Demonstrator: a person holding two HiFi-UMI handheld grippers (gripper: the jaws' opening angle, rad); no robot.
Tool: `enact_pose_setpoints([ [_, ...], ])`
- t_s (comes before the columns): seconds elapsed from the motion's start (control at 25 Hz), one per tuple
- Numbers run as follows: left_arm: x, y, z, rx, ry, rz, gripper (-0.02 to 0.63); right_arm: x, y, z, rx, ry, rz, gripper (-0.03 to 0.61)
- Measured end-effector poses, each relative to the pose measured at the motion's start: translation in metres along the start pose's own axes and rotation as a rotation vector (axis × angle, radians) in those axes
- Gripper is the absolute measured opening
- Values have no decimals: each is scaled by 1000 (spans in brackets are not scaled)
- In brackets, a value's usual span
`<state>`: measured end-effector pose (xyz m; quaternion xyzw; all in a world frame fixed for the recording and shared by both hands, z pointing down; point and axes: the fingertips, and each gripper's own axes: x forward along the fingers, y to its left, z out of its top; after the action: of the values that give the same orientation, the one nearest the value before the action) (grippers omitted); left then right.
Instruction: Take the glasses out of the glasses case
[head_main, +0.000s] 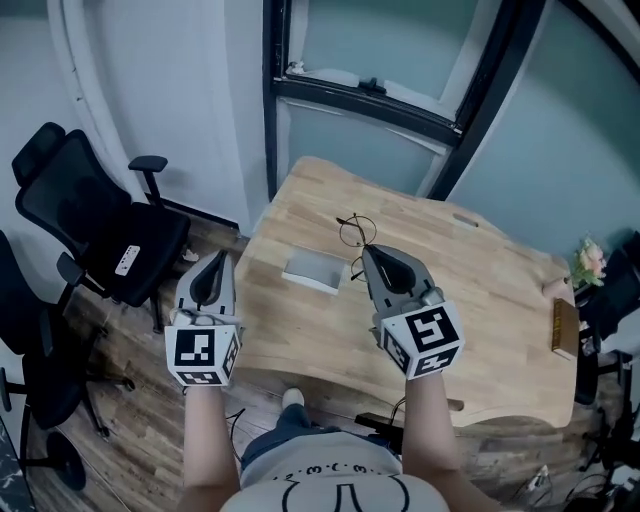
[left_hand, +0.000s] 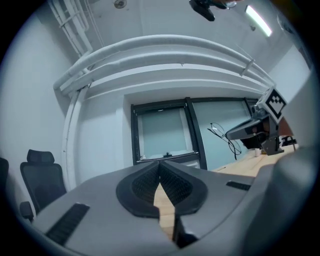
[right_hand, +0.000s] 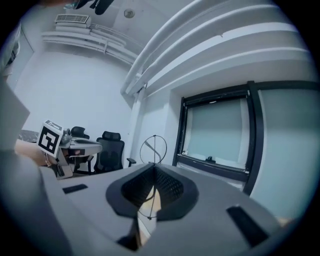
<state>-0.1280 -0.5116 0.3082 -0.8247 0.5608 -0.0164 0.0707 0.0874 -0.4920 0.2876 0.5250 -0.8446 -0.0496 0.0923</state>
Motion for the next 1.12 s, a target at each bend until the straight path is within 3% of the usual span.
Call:
enact_pose_setpoints([
  [0.36,-24,-29,47,79,-58,-30,17,-57,-7,26,2,-94,-72,15],
  [1.12,-35,-26,72,98,-119,-35,17,-66,-4,31,-8,-127,-99,15],
])
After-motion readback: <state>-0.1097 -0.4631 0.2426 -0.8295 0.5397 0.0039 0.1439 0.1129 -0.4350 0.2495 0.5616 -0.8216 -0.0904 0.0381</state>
